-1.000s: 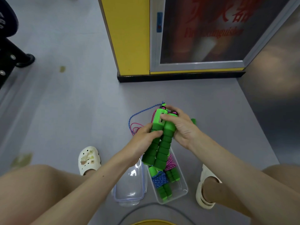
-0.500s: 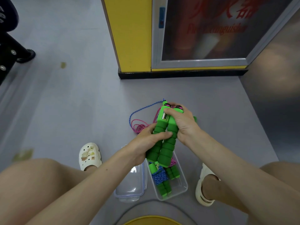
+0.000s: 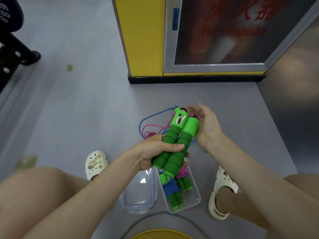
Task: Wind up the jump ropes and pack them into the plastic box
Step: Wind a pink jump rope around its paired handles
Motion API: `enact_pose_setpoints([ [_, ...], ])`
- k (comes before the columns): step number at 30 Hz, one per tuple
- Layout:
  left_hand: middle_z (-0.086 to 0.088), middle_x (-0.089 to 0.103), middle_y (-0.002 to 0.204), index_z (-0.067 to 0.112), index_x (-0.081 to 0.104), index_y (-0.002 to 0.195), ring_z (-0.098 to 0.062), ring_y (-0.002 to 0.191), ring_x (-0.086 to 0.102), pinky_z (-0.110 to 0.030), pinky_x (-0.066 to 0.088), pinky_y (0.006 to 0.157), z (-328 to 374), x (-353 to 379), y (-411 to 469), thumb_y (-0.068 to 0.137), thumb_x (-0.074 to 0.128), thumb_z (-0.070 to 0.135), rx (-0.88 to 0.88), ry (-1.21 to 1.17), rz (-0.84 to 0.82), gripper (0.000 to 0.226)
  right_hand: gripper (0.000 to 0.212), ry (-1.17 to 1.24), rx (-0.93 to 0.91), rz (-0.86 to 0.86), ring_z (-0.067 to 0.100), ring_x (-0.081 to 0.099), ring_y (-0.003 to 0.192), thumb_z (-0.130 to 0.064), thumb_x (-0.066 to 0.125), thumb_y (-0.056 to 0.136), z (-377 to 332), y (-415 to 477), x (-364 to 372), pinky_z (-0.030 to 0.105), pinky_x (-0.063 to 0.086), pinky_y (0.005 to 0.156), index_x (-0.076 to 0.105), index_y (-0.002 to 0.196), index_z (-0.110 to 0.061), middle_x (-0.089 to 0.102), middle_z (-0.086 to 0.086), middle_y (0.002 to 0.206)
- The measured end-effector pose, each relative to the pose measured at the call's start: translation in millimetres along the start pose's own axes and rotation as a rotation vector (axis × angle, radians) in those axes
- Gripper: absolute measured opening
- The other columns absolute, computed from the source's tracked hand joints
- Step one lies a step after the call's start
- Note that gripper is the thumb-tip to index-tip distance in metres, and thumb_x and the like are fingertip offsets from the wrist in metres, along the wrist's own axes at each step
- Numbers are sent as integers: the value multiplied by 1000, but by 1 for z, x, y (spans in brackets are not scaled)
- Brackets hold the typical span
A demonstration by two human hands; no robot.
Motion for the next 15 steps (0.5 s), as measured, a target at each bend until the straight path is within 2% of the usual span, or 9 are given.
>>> enact_pose_setpoints([
  [3,-24,67,103,5,61,108,-28,76,71,-34,57,62,2,-3,-2,79,67,8,-9,-7,-10,29,33,-19,-39,-9,17,59,72,-27,40,97,-4,3,-5,26,49,68,64,91,-5,64,7,81],
  [6,-19,70,96,7,60,108,-28,73,71,-31,56,58,6,-3,-6,77,64,15,-9,-55,-40,32,45,44,24,-109,20,60,77,-38,35,98,-3,-1,-3,33,47,82,66,97,-5,63,7,83],
  [8,-20,70,96,6,61,106,-28,71,71,-30,56,57,8,-1,-9,73,73,16,11,-116,-82,37,58,55,68,-140,26,63,90,-50,32,96,-2,-2,-3,41,44,96,69,99,-6,67,11,96],
  [10,-22,70,98,5,63,106,-30,72,71,-31,57,58,10,1,-12,60,88,20,33,-160,-136,54,69,45,132,-152,31,59,112,-61,30,93,0,-3,-3,47,38,106,67,111,-5,64,16,119],
  [12,-22,70,100,5,63,107,-31,73,71,-32,57,58,11,2,-12,52,92,25,51,-175,-159,65,76,-1,164,-149,32,54,121,-65,26,92,2,-3,-2,46,35,109,58,123,-4,59,19,128],
  [15,-21,70,101,5,63,108,-30,75,72,-32,57,59,10,2,-13,52,92,26,70,-177,-164,66,76,-46,177,-138,32,55,116,-63,17,94,4,-6,1,45,36,106,56,121,-3,60,20,122],
])
Point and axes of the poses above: each hand's wrist, its own y-axis towards the middle knuckle, its own x-axis out of the palm, z = x × y, the point moved 1 cm from there along y, towards the middle knuckle
